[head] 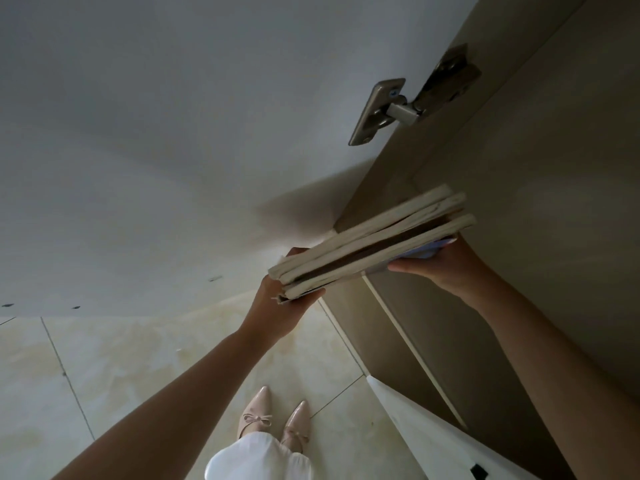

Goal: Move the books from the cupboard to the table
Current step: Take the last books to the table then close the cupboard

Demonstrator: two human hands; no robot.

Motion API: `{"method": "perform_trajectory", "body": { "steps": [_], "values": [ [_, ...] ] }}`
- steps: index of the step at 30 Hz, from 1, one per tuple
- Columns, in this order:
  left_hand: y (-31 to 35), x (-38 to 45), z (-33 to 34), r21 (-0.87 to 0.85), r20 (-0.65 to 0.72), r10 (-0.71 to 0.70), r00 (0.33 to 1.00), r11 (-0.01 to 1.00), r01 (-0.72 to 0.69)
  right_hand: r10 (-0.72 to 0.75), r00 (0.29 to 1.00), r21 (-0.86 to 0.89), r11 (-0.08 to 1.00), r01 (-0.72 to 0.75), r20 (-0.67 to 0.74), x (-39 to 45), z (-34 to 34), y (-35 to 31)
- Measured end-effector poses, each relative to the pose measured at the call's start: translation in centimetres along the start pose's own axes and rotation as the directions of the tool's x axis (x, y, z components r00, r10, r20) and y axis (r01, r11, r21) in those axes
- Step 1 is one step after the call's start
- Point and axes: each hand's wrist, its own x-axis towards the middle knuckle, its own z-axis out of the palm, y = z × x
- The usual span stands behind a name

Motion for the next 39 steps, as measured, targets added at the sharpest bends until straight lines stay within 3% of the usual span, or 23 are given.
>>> {"method": "perform_trajectory", "body": {
  "steps": [7,12,18,22,26,30,35,39],
  "values": [
    [-0.3,0.3,0.4,0.027,-0.136,-0.011,0.991,1.000,0.015,0.021,0.992,-0.028,0.999,-0.024,-0.125,-0.7,1.4,-1.3],
    [-0.6,-0.9,-0.1,-0.098,-0.164,-0.121,0.979,0.989,0.106,-0.053,0.985,-0.035,0.998,0.048,-0.166,-1.9,2.9,-1.7],
    [0.4,-4.4,-3.0,0.021,-0.028,-0.287,0.957,0.957,0.288,0.146,0.981,0.140,0.982,-0.128,-0.126,-6.2,5.7,-1.9],
    [4.1,-9.4,-4.2,0.131,-0.096,-0.354,0.930,0.922,0.364,0.295,0.953,0.242,0.932,-0.270,-0.075,-10.5,7.2,-4.9],
    [9.5,-14.4,-5.3,-0.061,-0.199,-0.372,0.906,0.928,0.368,0.393,0.918,0.269,0.891,-0.365,-0.057,-14.5,8.3,-9.1],
    [14.7,-18.3,-7.4,-0.263,-0.223,-0.495,0.840,0.860,0.438,0.448,0.893,0.391,0.816,-0.427,0.039,-17.9,9.1,-13.3],
    [19.3,-22.6,-10.5,-0.395,-0.272,-0.611,0.743,0.775,0.493,0.331,0.943,0.373,0.870,-0.321,0.040,-21.8,10.4,-19.0],
    [21.5,-26.5,-13.2,-0.488,-0.306,-0.648,0.698,0.736,0.469,0.181,0.983,0.259,0.949,-0.178,0.011,-24.5,13.1,-24.0]
  ]
}}
